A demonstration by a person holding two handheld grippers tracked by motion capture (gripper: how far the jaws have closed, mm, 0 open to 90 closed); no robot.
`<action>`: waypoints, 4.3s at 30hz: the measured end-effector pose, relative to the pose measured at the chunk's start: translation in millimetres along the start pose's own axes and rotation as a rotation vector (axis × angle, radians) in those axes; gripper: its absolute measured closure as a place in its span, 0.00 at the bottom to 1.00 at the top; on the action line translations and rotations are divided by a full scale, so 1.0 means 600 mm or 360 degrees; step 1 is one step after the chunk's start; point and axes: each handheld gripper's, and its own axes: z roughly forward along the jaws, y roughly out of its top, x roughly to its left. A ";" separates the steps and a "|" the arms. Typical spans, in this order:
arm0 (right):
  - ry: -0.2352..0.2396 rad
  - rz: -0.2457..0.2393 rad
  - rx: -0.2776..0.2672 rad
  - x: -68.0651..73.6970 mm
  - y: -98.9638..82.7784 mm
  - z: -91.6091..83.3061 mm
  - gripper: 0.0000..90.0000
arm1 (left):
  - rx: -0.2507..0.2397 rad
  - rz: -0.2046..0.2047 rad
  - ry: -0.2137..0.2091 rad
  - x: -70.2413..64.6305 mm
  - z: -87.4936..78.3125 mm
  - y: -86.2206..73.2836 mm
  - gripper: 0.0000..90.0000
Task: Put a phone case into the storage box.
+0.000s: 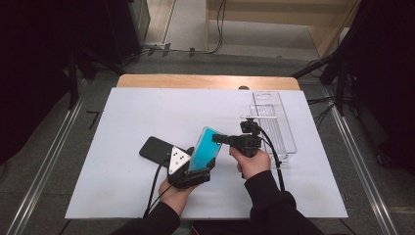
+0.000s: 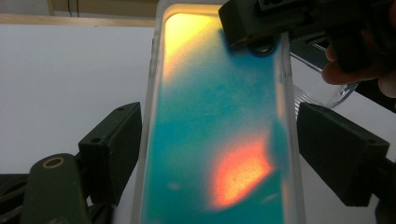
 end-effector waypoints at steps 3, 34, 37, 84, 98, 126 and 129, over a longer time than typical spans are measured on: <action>0.0008 -0.0005 -0.0003 0.000 0.002 -0.003 0.86 | -0.0006 -0.0008 -0.0028 0.000 -0.001 0.001 0.20; -0.0224 -0.0453 -0.0034 0.033 0.004 -0.030 0.86 | 0.0359 -0.0035 -0.0228 0.020 -0.007 0.053 0.16; -0.0211 -0.0502 -0.0041 0.034 0.003 -0.035 0.86 | 0.0352 -0.0032 -0.0260 0.022 -0.014 0.060 0.18; 0.0176 -0.1039 0.0143 0.024 -0.004 -0.071 0.86 | 0.0591 0.0170 -0.0750 0.074 -0.014 0.130 0.29; 0.0329 -0.1123 0.0195 0.033 -0.008 -0.067 0.86 | 0.0553 0.0280 -0.0931 0.083 -0.012 0.154 0.33; 0.0491 -0.1190 0.0287 0.037 -0.015 -0.056 0.84 | 0.0675 0.0400 -0.1154 0.081 -0.022 0.159 0.91; 0.0502 -0.1155 0.0307 0.035 -0.015 -0.053 0.71 | 0.0693 0.0409 -0.1140 0.081 -0.024 0.159 0.91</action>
